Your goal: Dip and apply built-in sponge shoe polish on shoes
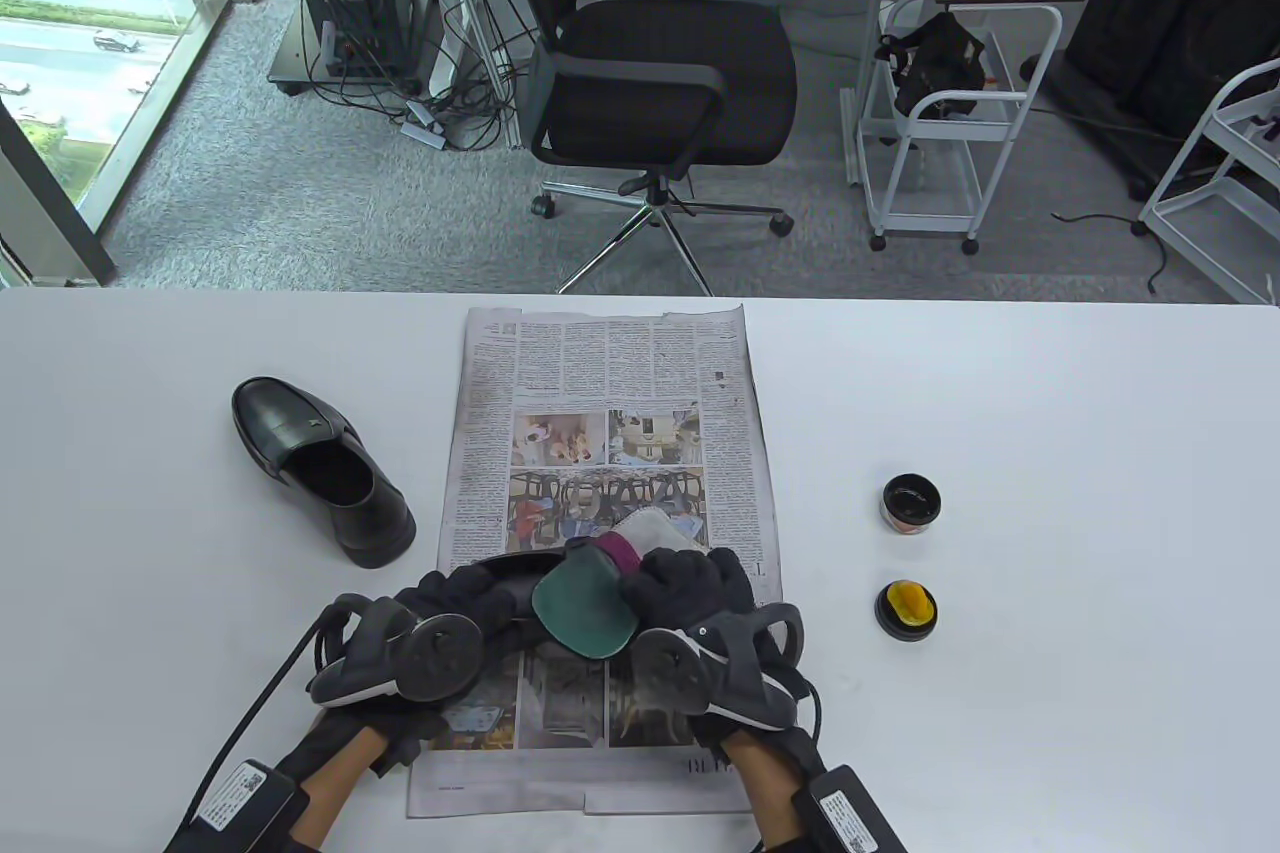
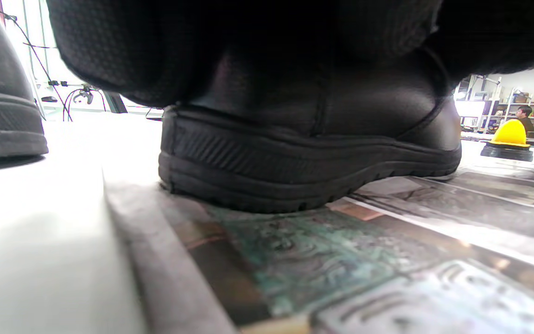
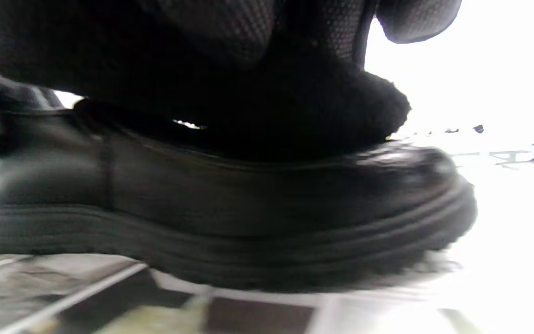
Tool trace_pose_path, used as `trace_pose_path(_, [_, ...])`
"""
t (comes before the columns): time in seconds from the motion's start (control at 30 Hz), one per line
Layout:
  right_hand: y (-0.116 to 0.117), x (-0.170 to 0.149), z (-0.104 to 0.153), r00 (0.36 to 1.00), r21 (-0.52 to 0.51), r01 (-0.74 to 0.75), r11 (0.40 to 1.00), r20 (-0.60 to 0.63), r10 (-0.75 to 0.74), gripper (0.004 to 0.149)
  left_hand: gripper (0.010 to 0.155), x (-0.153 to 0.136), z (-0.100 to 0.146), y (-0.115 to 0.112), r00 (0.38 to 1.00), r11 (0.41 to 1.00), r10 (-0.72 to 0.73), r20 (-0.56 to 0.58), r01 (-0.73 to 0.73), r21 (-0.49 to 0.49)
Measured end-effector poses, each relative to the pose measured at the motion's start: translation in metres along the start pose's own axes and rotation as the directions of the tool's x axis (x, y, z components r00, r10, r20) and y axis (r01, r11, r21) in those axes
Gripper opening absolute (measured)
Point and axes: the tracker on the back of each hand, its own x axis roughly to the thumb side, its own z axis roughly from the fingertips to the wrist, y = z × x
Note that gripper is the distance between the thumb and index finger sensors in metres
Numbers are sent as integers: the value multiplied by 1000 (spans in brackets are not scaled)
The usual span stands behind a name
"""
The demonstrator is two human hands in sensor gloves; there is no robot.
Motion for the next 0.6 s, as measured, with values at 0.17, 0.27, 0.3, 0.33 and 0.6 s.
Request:
trace_pose_path(0.17, [-5, -23, 2, 985, -47, -94, 994, -151, 86, 40, 44, 0, 0, 0, 1000, 1000, 0, -1, 0, -2])
trace_pose_path(0.27, [-20, -38, 6, 958, -133, -42, 990, -287, 2, 41, 43, 0, 0, 0, 1000, 1000, 2, -2, -2, -1])
trace_pose_path(0.3, [-26, -42, 9, 947, -177, -11, 984, -317, -46, 42, 43, 0, 0, 0, 1000, 1000, 1, -2, -1, -1])
trace_pose_path(0.33, [-31, -45, 11, 940, -206, 9, 979, -333, -79, 43, 43, 0, 0, 0, 1000, 1000, 0, -2, 0, -1])
trace_pose_path(0.6, [-51, -37, 19, 940, -297, 132, 946, -267, -215, 41, 43, 0, 0, 0, 1000, 1000, 2, 0, -2, -1])
